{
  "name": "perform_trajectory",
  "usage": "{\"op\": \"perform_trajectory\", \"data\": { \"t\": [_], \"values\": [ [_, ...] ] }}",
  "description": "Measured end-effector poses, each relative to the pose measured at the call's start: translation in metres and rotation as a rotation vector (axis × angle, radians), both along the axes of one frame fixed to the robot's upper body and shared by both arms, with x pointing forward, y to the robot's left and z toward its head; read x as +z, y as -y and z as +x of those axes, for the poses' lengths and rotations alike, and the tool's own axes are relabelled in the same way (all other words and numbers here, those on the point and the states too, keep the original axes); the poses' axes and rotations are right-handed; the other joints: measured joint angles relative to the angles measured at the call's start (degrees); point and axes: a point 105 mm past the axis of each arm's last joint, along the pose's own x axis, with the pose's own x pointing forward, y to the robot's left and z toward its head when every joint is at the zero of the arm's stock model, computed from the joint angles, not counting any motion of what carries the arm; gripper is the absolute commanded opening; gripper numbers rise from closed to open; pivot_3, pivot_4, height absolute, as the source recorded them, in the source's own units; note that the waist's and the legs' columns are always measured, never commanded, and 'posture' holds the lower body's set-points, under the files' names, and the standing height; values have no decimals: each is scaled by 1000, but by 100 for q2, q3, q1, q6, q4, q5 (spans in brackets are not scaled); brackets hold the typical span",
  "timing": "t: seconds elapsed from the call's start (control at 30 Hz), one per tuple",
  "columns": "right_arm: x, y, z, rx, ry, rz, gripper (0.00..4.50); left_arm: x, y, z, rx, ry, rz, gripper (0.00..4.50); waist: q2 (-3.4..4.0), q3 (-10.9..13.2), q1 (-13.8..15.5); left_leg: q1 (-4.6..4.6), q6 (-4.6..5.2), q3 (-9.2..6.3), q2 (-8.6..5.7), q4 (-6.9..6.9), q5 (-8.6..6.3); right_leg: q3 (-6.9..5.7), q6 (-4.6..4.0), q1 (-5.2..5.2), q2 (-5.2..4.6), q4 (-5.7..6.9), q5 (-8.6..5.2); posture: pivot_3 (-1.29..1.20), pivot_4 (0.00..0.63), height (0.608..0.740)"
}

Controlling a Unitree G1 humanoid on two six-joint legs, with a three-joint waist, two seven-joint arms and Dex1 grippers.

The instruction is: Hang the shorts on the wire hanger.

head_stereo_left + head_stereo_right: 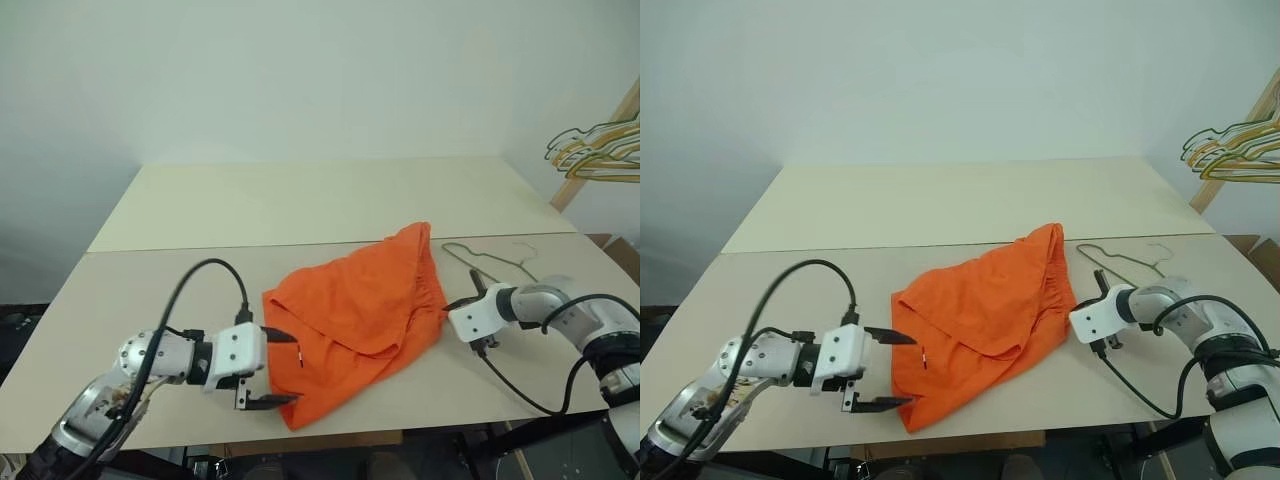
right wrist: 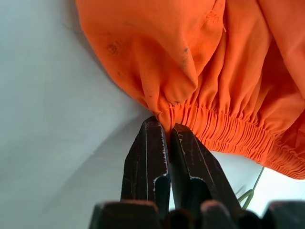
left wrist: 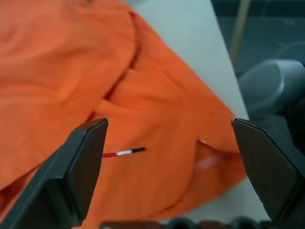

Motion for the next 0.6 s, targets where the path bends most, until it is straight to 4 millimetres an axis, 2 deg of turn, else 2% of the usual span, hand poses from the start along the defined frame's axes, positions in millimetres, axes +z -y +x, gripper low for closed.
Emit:
{"op": "perform_trajectory", "data": {
  "t": [0.17, 0.47, 0.6],
  "values": [
    [-1, -1, -2, -24, 1, 16, 25, -14, 6, -13, -100, -16, 64, 4500, 0, 0, -7, -2, 5, 6, 0, 0, -3, 8, 0, -5, 1, 0, 0, 28, 0, 740],
    [-2, -1, -11, -46, -9, 28, 25, -26, 15, -20, -129, -12, 86, 4500, 0, 0, 1, -1, 14, 11, 0, 1, -7, 13, 0, -4, 1, -1, 0, 15, 0, 740],
    [-1, -2, -13, -44, -16, 25, 0, -32, 16, -19, -119, -13, 94, 3658, 0, -1, -5, 2, 19, 18, 0, 1, -9, 19, 1, -4, 0, -1, 0, 5, 0, 740]
  ]
}}
